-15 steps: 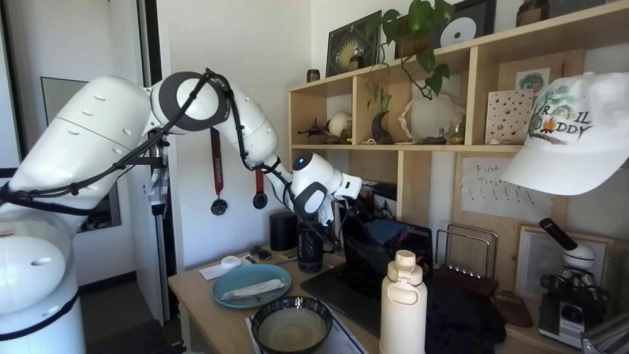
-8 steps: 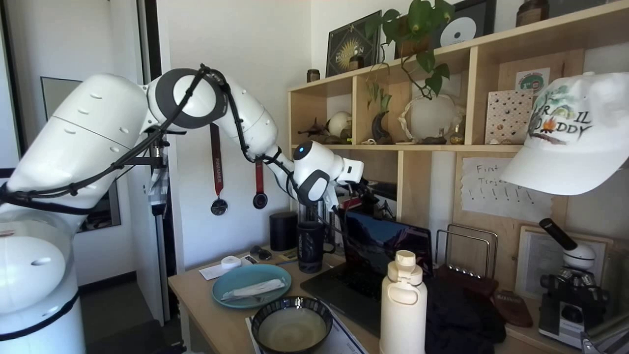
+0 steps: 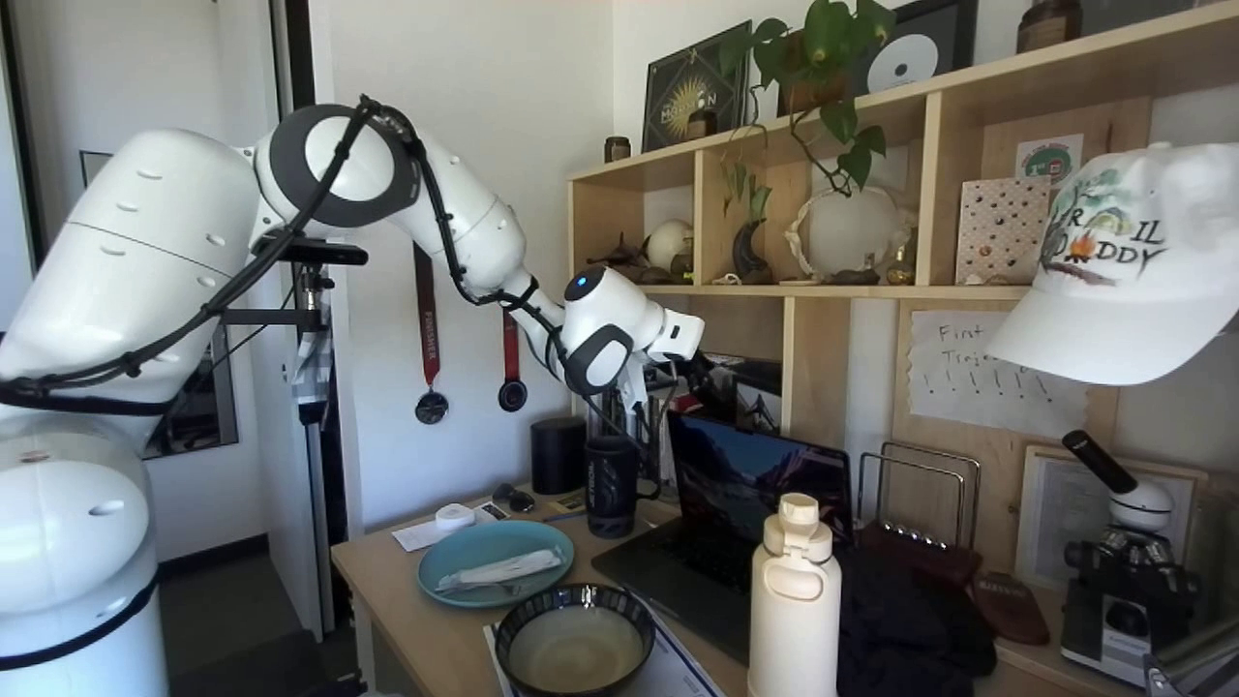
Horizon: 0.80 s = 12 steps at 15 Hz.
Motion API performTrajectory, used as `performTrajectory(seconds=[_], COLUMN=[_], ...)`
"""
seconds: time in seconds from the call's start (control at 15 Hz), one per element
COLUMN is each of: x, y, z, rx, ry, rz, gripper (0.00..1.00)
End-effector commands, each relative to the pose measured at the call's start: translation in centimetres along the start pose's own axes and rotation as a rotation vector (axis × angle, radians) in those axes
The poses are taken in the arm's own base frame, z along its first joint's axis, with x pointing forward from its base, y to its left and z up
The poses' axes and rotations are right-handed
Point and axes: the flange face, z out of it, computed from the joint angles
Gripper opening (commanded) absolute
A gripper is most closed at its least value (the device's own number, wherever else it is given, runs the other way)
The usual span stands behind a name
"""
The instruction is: Put the bowl on the paper and then open the laptop
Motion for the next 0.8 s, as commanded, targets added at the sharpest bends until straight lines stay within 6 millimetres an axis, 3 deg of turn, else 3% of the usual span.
performTrajectory(seconds=[0.0, 0.33, 0.73], x=[-1.0, -2.6, -5.0], y=[1.2, 3.9, 6.8], z=[-3.9, -6.5, -7.9], rx=[-0.075, -0.174, -0.260], ry=[-0.104, -0.189, -0.216], rz=[0.001, -0.033, -0.062], gripper=[1.00, 1.00, 1.00])
